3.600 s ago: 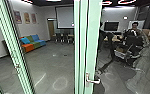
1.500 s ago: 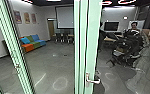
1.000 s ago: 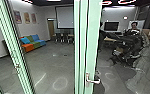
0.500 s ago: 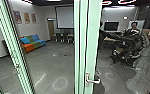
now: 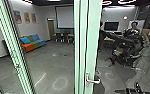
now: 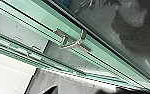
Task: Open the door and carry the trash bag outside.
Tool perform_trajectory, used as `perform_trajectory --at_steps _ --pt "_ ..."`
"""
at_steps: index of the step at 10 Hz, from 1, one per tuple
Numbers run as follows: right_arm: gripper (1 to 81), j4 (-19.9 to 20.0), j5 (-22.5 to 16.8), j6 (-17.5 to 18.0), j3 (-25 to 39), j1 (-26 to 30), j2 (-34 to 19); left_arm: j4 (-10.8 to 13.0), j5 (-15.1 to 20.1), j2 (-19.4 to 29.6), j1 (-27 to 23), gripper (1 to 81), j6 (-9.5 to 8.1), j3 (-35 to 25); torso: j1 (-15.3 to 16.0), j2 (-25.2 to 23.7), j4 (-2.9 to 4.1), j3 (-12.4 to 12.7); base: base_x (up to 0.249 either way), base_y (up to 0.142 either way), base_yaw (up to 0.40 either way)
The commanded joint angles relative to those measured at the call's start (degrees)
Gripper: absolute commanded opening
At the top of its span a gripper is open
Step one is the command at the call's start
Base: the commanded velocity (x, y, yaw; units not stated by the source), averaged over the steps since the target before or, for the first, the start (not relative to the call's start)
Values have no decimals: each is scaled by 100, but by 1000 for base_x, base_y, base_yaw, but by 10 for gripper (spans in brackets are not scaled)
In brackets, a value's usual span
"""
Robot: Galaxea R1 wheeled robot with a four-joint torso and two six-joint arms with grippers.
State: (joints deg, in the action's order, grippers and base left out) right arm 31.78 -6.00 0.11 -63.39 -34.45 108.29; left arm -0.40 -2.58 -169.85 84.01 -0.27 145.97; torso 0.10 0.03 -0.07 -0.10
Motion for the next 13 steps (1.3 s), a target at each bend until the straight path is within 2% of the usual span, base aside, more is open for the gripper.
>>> perform_trajectory --at_steps 1,4,7,10,12,13 --pt "811 179 -875 199 -478 1092 107 -30 285 -23 -327 10 -8 -42 0 -3 0 0 0 0 0" --pt "811 83 -1272 525 -1067 1418 651 -30 276 -32 -319 10 -8 -42 0 -3 0 -2 0 0 0" --pt "811 83 -1281 981 -1543 1734 1284 -39 267 -32 -319 10 -8 -42 2 -3 0 -4 0 0 0" --pt "811 91 -1228 1402 -1990 1743 1865 -39 267 -32 -327 10 -8 -42 2 -3 0 -6 0 0 0" --pt "811 91 -1167 1921 -2184 1726 2085 -83 276 -49 -319 10 -8 -42 2 -3 0 -6 0 0 0" --pt "811 91 -1167 2063 -2317 1735 2182 -83 267 -49 -327 10 -8 -42 2 -3 0 -6 0 0 0"
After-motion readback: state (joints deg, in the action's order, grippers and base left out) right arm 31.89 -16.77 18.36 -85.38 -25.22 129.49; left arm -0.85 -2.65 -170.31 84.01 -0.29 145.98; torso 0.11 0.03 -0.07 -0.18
